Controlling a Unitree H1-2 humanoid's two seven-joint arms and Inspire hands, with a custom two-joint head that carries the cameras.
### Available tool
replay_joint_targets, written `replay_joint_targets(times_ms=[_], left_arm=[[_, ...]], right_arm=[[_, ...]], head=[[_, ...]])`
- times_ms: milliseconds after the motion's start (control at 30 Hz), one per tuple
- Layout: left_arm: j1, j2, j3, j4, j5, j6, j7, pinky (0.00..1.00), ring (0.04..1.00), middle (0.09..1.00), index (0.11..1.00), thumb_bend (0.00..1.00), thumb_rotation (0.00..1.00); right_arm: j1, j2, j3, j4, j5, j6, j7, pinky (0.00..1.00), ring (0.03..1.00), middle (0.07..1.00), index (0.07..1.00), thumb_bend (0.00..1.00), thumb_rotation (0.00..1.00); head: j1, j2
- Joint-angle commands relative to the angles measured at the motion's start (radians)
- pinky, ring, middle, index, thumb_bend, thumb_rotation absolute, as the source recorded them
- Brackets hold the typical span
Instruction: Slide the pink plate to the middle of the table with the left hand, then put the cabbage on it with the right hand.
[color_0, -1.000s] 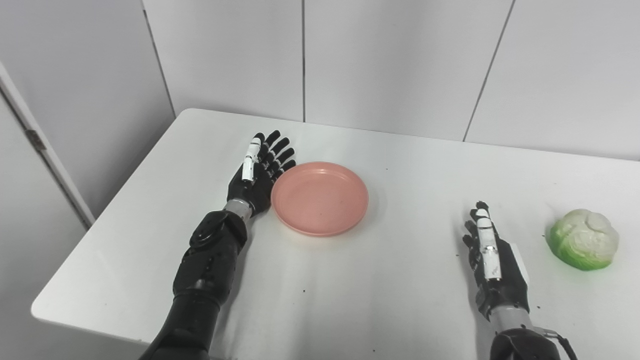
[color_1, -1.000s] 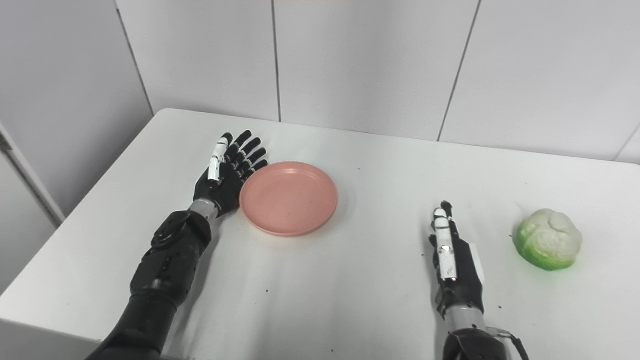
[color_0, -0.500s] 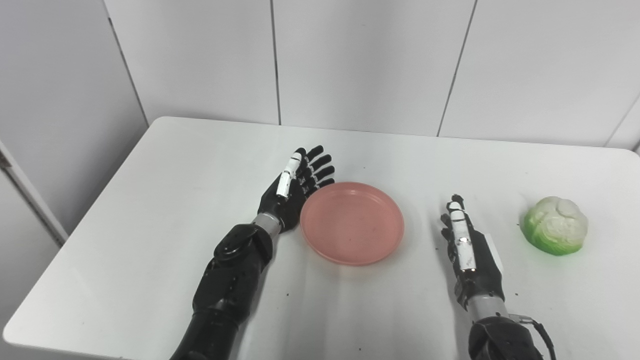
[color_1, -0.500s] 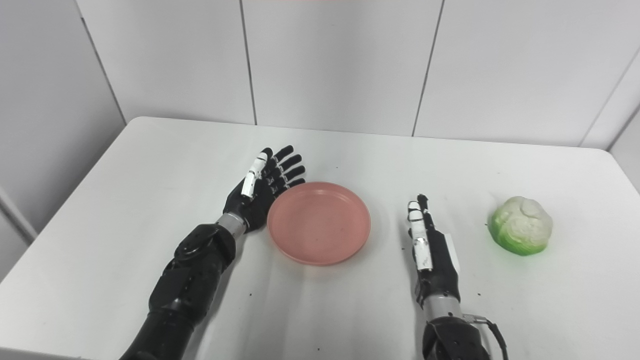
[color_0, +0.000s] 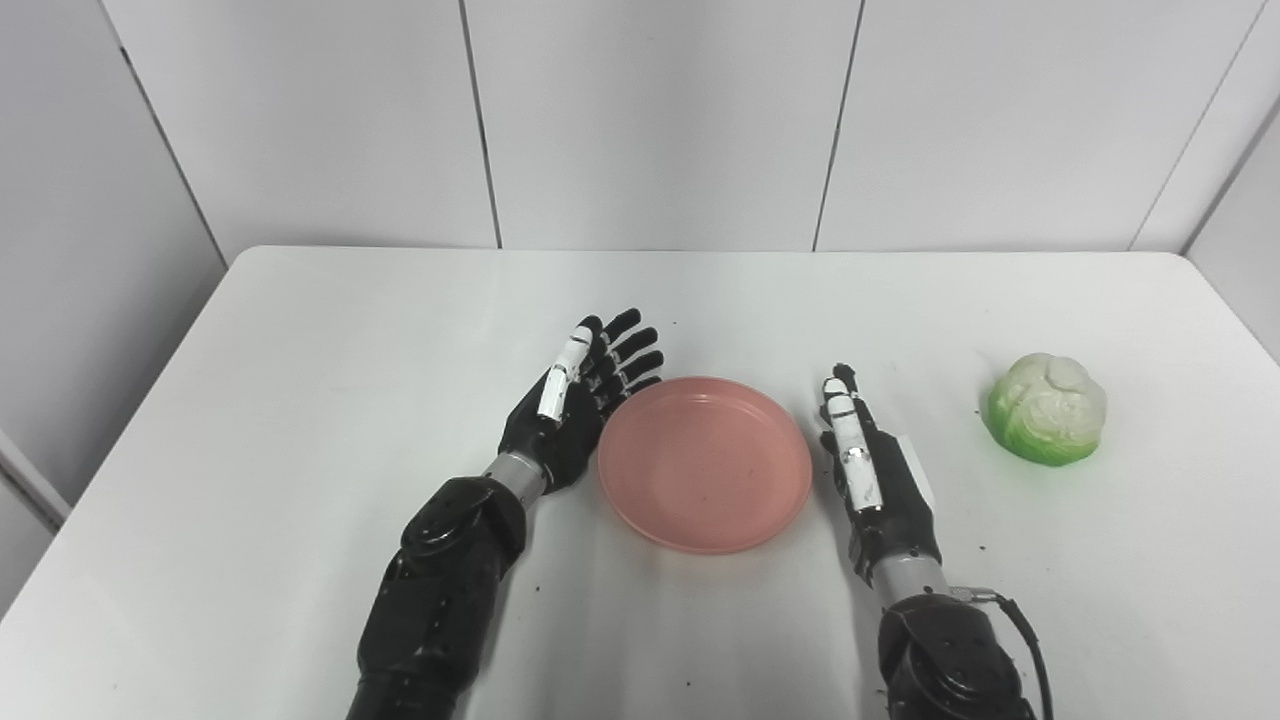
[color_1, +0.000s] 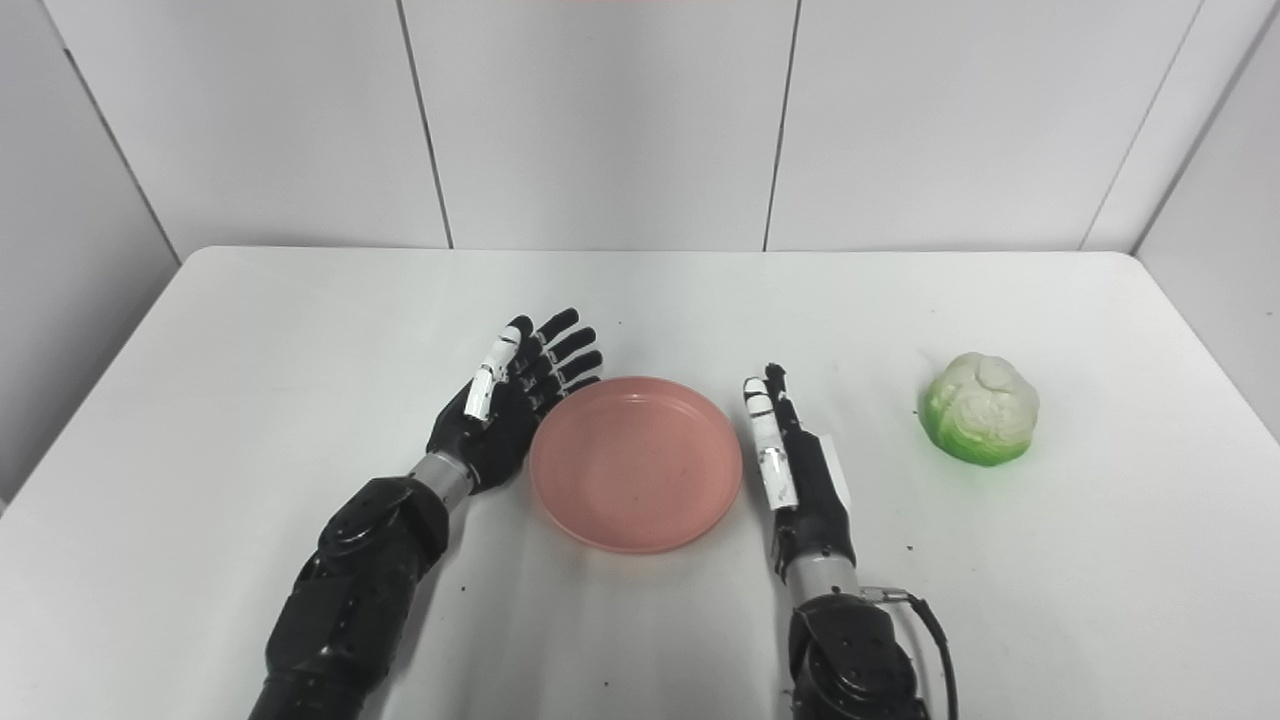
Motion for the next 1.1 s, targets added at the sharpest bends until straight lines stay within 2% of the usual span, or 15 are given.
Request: replay_joint_targets(times_ms=[0,167,333,433,567,733,833,1000,1067], left_arm=[[0.009,0.001,-0.007,-0.002,0.013,0.044,-0.003,0.89,0.91,0.923,0.911,0.39,1.0],[0.016,0.002,0.002,0.001,0.011,0.054,0.003,0.9,0.908,0.922,0.914,0.38,1.0],[0.017,0.009,0.002,0.008,0.012,0.048,-0.009,0.91,0.915,0.928,0.923,0.38,1.0],[0.017,0.009,0.004,0.011,0.013,0.045,-0.009,0.91,0.913,0.927,0.922,0.39,1.0],[0.016,0.012,0.011,0.019,0.011,0.037,-0.011,0.91,0.914,0.928,0.919,0.4,1.0],[0.018,0.019,0.022,0.015,0.009,0.047,-0.011,0.9,0.911,0.923,0.914,0.39,1.0],[0.02,0.027,0.027,0.018,0.007,0.049,-0.017,0.9,0.91,0.923,0.913,0.39,1.0],[0.02,0.038,0.04,0.039,0.001,0.036,-0.031,0.9,0.911,0.924,0.915,0.4,1.0],[0.018,0.041,0.047,0.048,0.001,0.032,-0.035,0.9,0.91,0.924,0.916,0.4,1.0]], right_arm=[[-0.036,0.009,0.005,-0.015,-0.011,-0.047,-0.009,1.0,0.987,0.996,0.997,0.27,1.0],[-0.04,0.008,0.004,-0.015,-0.028,-0.037,-0.013,1.0,0.985,0.993,0.99,0.27,1.0],[-0.046,-0.001,0.006,-0.013,-0.062,-0.059,-0.019,0.98,0.965,0.977,0.984,0.26,1.0],[-0.049,-0.018,0.012,-0.018,-0.1,-0.074,-0.022,0.93,0.937,0.965,0.978,0.27,1.0],[-0.059,-0.045,0.009,-0.028,-0.125,-0.081,-0.016,0.95,0.964,0.984,0.993,0.28,1.0],[-0.086,-0.062,-0.001,-0.03,-0.15,-0.106,-0.033,0.93,0.948,0.957,0.962,0.26,1.0],[-0.103,-0.065,-0.009,-0.028,-0.145,-0.115,-0.038,0.94,0.939,0.95,0.96,0.3,1.0],[-0.138,-0.085,-0.001,-0.034,-0.194,-0.123,-0.05,0.88,0.914,0.915,0.913,0.41,1.0],[-0.154,-0.098,0.003,-0.031,-0.228,-0.145,-0.062,0.84,0.891,0.891,0.886,0.4,1.0]], head=[[-0.005,0.002],[-0.023,0.004],[-0.047,0.002],[-0.07,-0.001],[-0.091,-0.002],[-0.131,-0.006],[-0.157,-0.011],[-0.2,-0.024],[-0.228,-0.032]])
